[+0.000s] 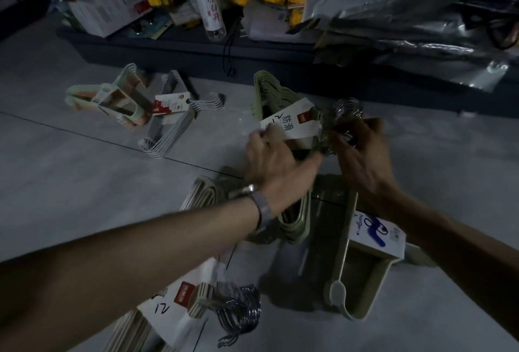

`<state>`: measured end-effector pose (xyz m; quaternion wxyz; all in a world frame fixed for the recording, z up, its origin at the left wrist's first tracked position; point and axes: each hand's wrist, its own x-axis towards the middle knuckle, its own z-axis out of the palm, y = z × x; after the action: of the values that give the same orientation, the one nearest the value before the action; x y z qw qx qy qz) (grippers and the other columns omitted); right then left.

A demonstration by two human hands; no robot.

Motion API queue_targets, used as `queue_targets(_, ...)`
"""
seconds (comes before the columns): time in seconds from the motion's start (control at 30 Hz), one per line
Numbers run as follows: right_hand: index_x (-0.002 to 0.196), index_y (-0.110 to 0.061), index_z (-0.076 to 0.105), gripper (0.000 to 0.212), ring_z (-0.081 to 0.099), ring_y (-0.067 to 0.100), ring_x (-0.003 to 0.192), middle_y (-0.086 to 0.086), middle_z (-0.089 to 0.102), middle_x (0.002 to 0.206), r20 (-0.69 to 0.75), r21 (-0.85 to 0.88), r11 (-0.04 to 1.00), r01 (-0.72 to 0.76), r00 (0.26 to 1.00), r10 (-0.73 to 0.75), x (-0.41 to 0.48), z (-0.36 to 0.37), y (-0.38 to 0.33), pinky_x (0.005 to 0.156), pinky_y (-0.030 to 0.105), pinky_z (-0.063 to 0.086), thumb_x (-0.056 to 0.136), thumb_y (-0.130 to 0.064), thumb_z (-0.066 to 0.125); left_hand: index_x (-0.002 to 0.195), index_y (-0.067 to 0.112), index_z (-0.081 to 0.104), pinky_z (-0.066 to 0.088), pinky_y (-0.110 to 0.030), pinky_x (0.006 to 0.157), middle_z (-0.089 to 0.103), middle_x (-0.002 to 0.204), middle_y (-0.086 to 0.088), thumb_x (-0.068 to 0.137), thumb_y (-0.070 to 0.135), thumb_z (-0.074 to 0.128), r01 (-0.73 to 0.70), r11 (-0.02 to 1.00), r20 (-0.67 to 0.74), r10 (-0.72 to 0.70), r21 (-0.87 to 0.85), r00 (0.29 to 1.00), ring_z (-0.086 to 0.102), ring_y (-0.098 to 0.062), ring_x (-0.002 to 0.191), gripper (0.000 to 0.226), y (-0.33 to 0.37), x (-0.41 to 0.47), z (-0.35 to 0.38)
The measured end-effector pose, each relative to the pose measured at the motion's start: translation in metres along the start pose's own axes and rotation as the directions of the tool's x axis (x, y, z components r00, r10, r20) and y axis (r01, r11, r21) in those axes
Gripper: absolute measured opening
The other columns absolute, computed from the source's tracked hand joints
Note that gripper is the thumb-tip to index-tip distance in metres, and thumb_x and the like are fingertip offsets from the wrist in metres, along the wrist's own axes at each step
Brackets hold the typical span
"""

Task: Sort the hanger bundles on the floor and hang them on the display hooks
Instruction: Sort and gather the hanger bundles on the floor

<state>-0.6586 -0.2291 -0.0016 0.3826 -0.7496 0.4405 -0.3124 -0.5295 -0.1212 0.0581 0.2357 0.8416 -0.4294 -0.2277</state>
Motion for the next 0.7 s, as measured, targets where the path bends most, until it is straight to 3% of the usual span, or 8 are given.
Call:
queue_targets(0.1, 0.119, -0.024, 0.062, 0.029, 0.051, 0.004, 0.089, 0.002, 0.047, 0.118, 0.055, -0.178, 0.984, 0.016, 0.998, -0.006, 0.001, -0.022, 0.003, 0.070, 0.021, 0.042, 0.108, -0.046, 0.048, 0.141, 0.024, 0.041, 0.041, -0.039, 0.086, 0.029, 0.146, -0.006, 0.092, 0.053, 0.058, -0.189, 0.969, 0.012, 0.189, 0.162, 0.982, 0.035, -0.027, 0.131, 0.059, 0.032, 0.021, -0.010)
queue_targets(0.2, 0.123, -0.021, 0.060, 0.032, 0.054, 0.013, 0.085, 0.005, 0.053, 0.117, 0.122, -0.370, 0.927, -0.057, 0.986, 0.109, 0.002, -0.047, 0.010, 0.069, 0.032, 0.049, 0.105, -0.047, 0.051, 0.135, 0.023, 0.049, 0.042, -0.045, 0.101, 0.037, 0.145, -0.010, 0.089, 0.050, 0.059, -0.367, 0.874, 0.120, 0.347, 0.318, 0.930, 0.035, -0.033, 0.135, 0.055, 0.063, 0.029, 0.006)
queue_targets(0.3, 0.130, -0.023, 0.058, 0.033, 0.057, 0.014, 0.083, 0.005, 0.060, 0.117, 0.100, -0.507, 0.840, -0.195, 0.954, 0.281, -0.005, -0.078, 0.020, 0.067, 0.032, 0.049, 0.105, -0.043, 0.052, 0.135, 0.022, 0.051, 0.039, -0.042, 0.097, 0.041, 0.143, -0.009, 0.092, 0.052, 0.058, -0.502, 0.787, 0.224, 0.449, 0.358, 0.865, 0.038, -0.031, 0.133, 0.053, 0.091, 0.026, 0.033)
queue_targets(0.4, 0.137, -0.028, 0.057, 0.039, 0.063, 0.025, 0.102, 0.007, 0.064, 0.129, 0.009, -0.609, 0.735, -0.296, 0.925, 0.380, -0.021, -0.115, 0.036, 0.085, 0.040, 0.056, 0.104, -0.047, 0.049, 0.130, 0.018, 0.057, 0.044, -0.041, 0.095, 0.047, 0.136, -0.008, 0.093, 0.046, 0.058, -0.582, 0.753, 0.349, 0.481, 0.306, 0.805, 0.044, -0.029, 0.127, 0.047, 0.122, 0.020, 0.068)
queue_targets(0.5, 0.139, -0.029, 0.058, 0.048, 0.063, 0.030, 0.115, 0.006, 0.065, 0.135, -0.085, -0.658, 0.649, -0.382, 0.894, 0.441, -0.046, -0.161, 0.061, 0.096, 0.042, 0.053, 0.103, -0.057, 0.044, 0.125, 0.015, 0.062, 0.049, -0.036, 0.088, 0.055, 0.129, -0.008, 0.093, 0.042, 0.056, -0.633, 0.724, 0.451, 0.484, 0.274, 0.750, 0.053, -0.028, 0.117, 0.043, 0.161, 0.007, 0.105)
queue_targets(0.6, 0.138, -0.028, 0.060, 0.053, 0.061, 0.032, 0.121, 0.007, 0.065, 0.136, -0.198, -0.659, 0.568, -0.493, 0.842, 0.501, -0.084, -0.215, 0.086, 0.095, 0.038, 0.047, 0.103, -0.062, 0.041, 0.103, 0.016, 0.063, 0.051, -0.031, 0.071, 0.064, 0.112, -0.007, 0.084, 0.040, 0.054, -0.667, 0.701, 0.557, 0.460, 0.251, 0.692, 0.060, -0.025, 0.091, 0.032, 0.195, -0.008, 0.146)
queue_targets(0.7, 0.136, -0.025, 0.060, 0.053, 0.062, 0.033, 0.118, 0.010, 0.066, 0.132, -0.286, -0.632, 0.492, -0.599, 0.770, 0.570, -0.129, -0.264, 0.110, 0.086, 0.037, 0.046, 0.103, -0.061, 0.040, 0.095, 0.015, 0.061, 0.055, -0.037, 0.072, 0.064, 0.106, -0.015, 0.084, 0.027, 0.053, -0.691, 0.672, 0.633, 0.418, 0.268, 0.652, 0.063, -0.032, 0.090, 0.018, 0.225, -0.023, 0.190)
